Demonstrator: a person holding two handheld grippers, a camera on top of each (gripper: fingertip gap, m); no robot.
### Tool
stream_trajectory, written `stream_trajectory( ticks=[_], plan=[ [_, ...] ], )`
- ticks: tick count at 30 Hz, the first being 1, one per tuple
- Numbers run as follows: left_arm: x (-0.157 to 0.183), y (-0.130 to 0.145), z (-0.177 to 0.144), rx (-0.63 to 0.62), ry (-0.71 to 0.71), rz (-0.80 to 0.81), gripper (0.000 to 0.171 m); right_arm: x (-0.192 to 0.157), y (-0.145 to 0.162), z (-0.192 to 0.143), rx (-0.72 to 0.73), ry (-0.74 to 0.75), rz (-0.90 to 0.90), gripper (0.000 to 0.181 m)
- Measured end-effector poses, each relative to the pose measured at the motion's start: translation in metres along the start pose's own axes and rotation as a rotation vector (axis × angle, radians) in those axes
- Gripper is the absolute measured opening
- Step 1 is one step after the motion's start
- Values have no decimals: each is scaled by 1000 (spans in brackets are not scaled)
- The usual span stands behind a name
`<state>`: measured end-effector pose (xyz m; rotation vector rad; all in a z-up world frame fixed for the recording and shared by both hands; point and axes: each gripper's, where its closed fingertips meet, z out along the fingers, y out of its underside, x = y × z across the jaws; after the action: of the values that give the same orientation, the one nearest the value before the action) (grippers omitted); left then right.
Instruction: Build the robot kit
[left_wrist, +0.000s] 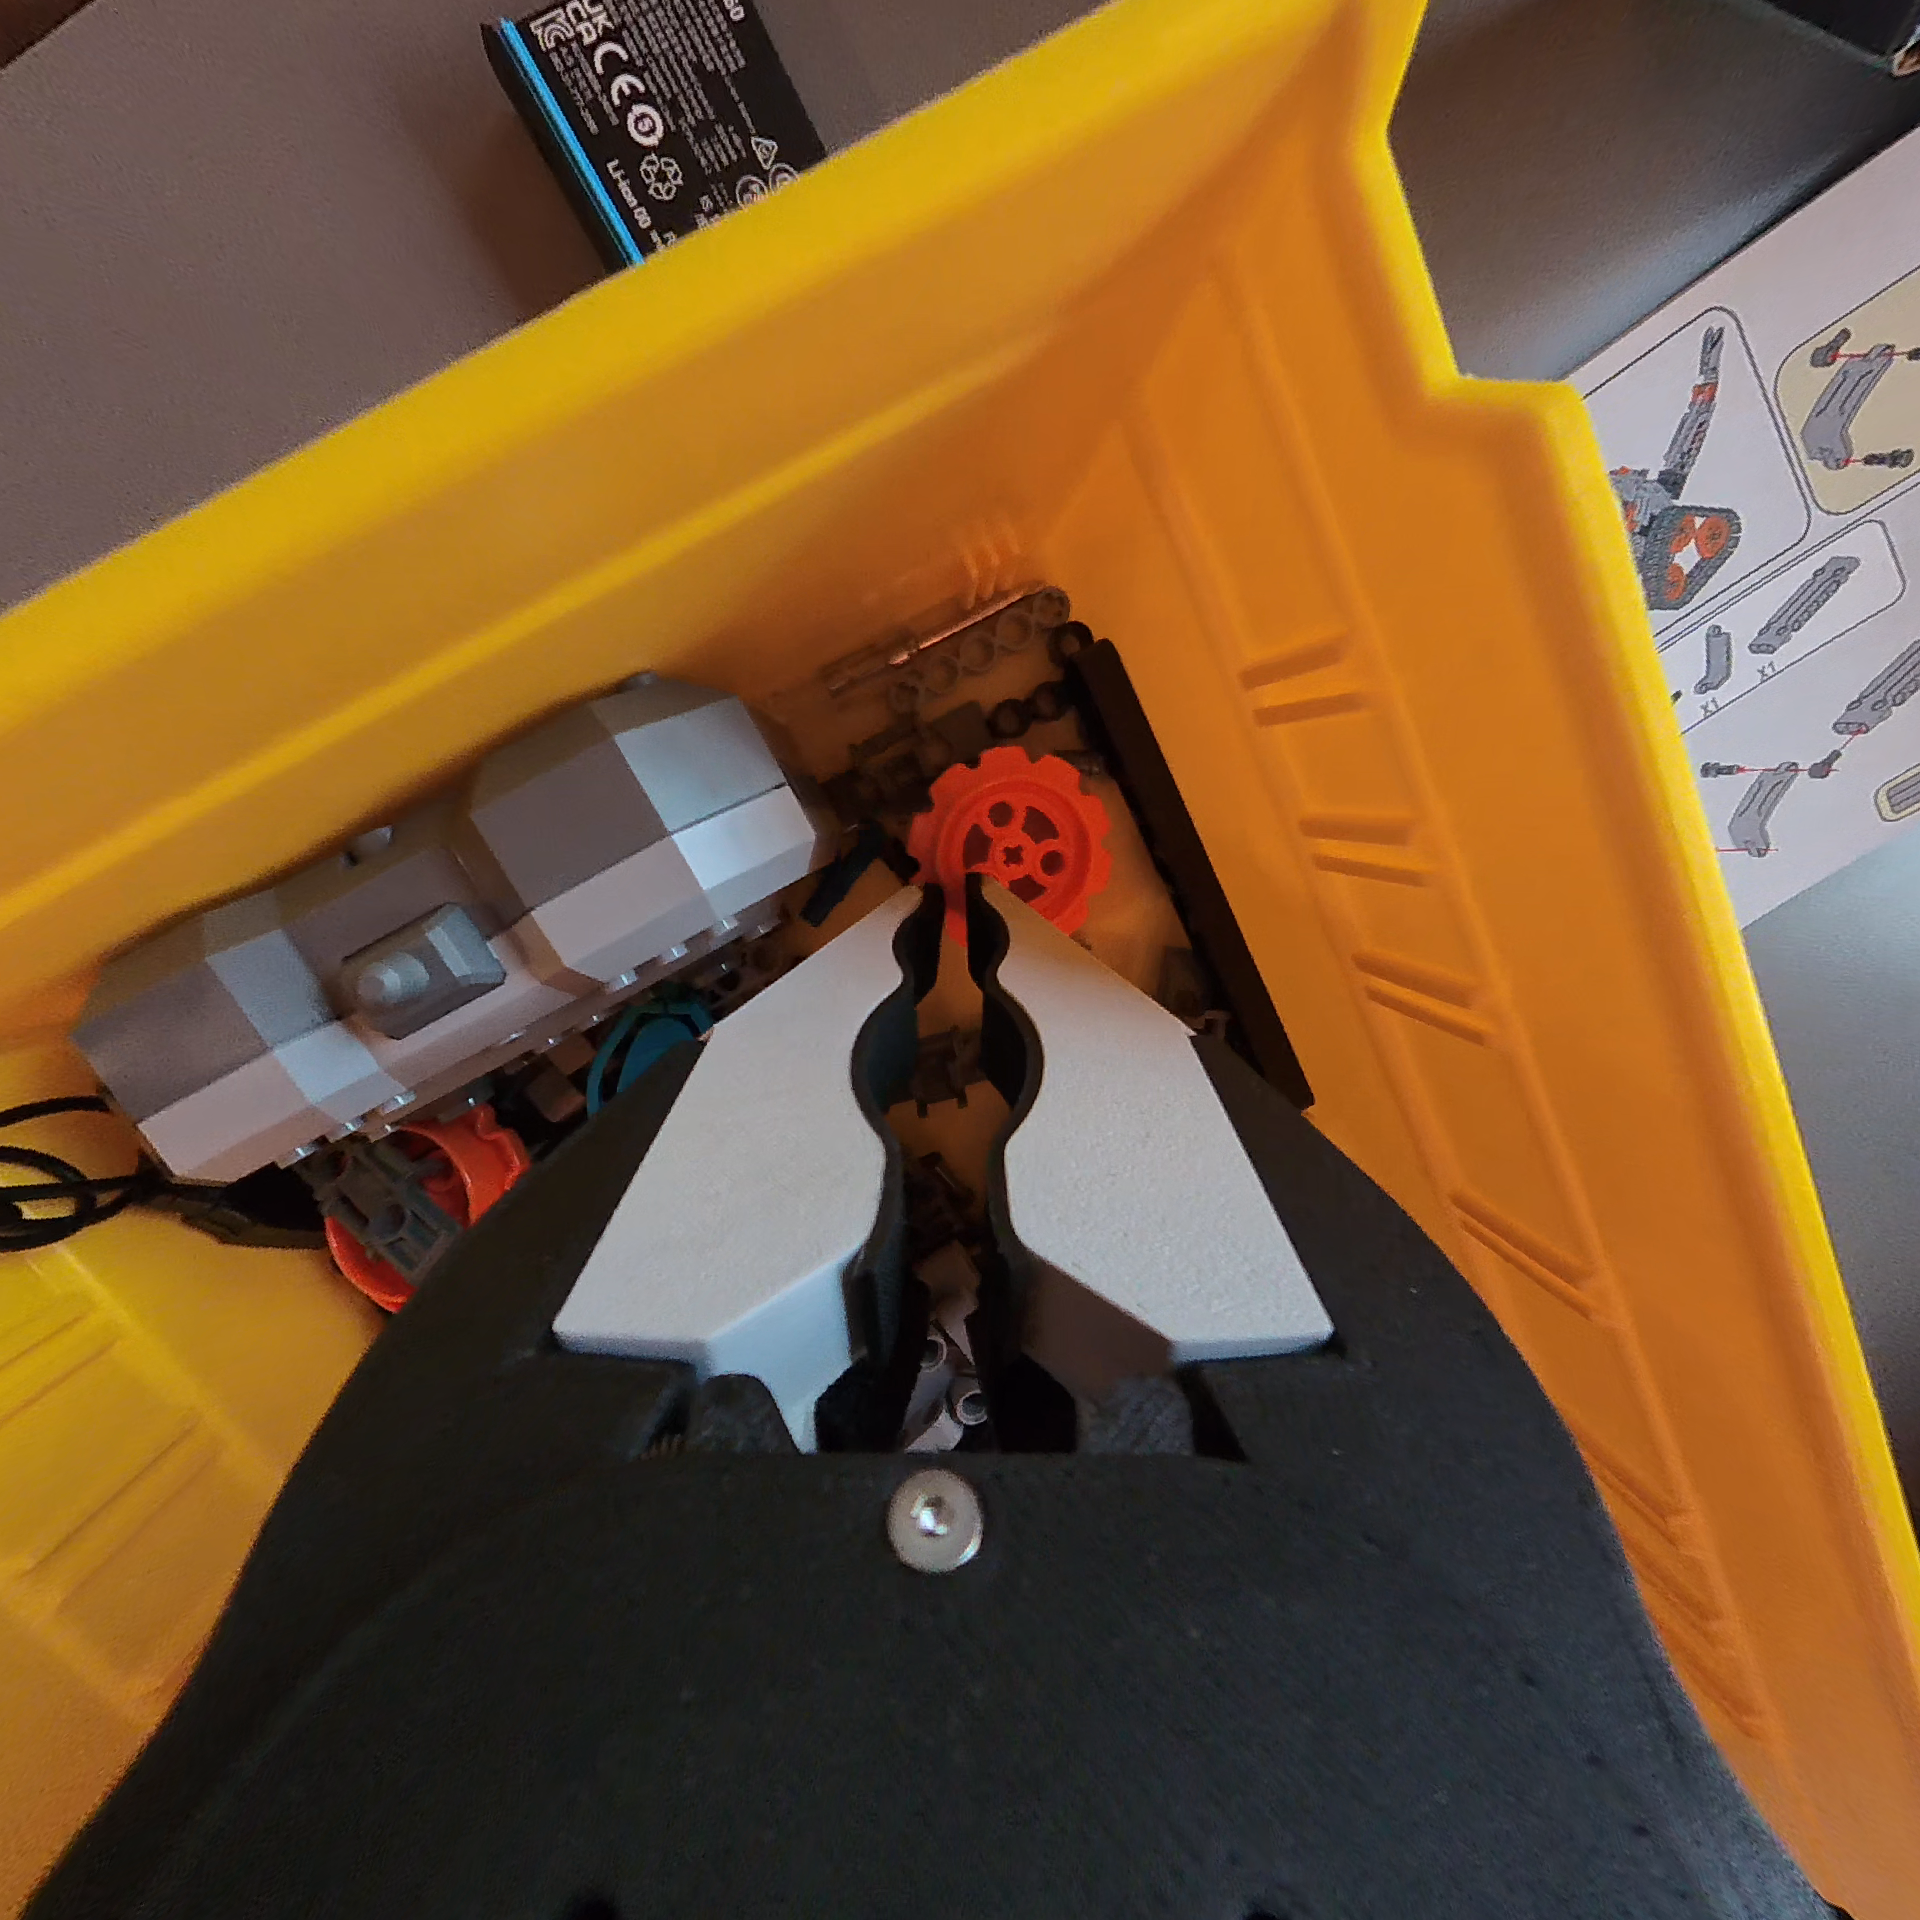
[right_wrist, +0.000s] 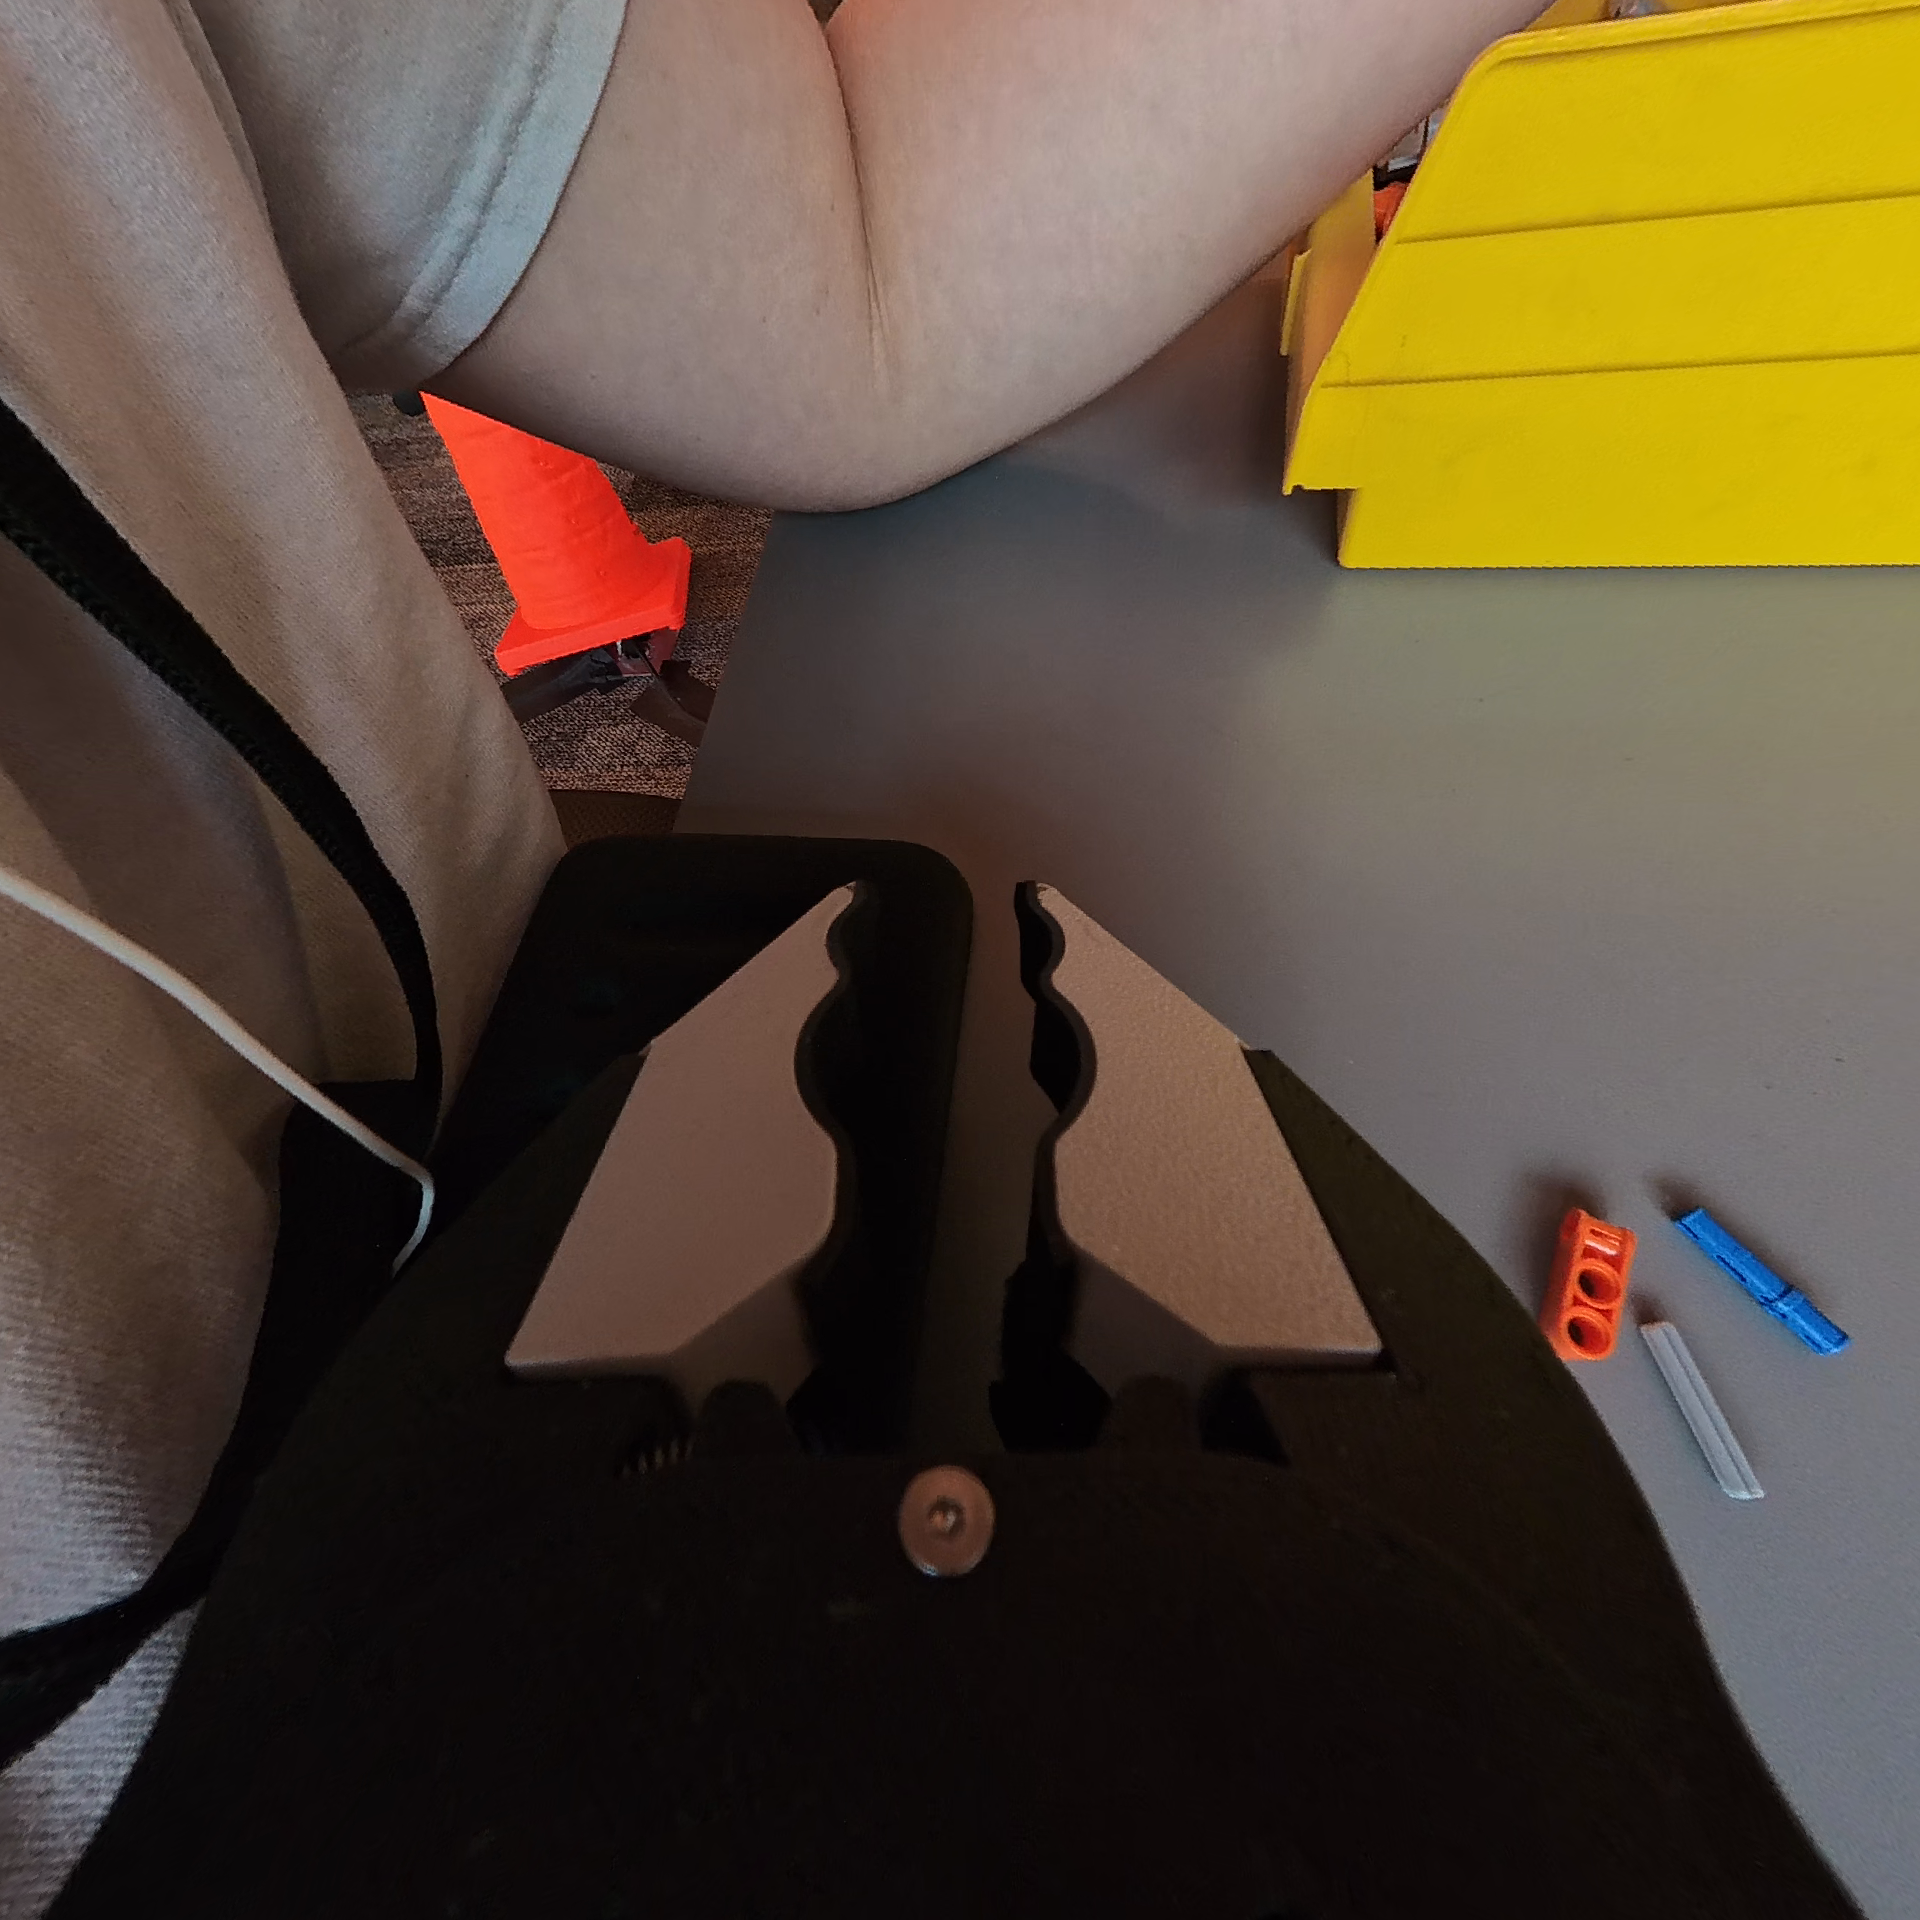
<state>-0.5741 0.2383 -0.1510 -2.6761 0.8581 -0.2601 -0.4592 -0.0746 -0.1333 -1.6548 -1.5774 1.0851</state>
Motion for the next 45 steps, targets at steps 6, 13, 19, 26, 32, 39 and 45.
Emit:
stream_trajectory(
  ticks=[6,13,19,26,32,39,45],
  plan=[
    [-2,0,-21,27,-14,-2,0,0,0,0,0,-1,2,28],
    [-29,77,-103,-146,-252,-73,0,0,0,0,-1,-3,0,28],
    [-19,133,-120,-268,-205,-229,0,0,1,1,-3,-6,6,28],
    [-34,137,-103,-351,-243,-349,30,0,1,1,-3,-4,1,28],
    [-1,28,-106,100,-97,-169,25,0,1,1,-4,-8,7,28],
    [6,3,-25,-22,-35,-218,30,0,1,1,-3,-4,-1,28],
    [5,2,-2,-59,-43,-228,29,0,1,0,-2,-7,3,28]
  ],
)
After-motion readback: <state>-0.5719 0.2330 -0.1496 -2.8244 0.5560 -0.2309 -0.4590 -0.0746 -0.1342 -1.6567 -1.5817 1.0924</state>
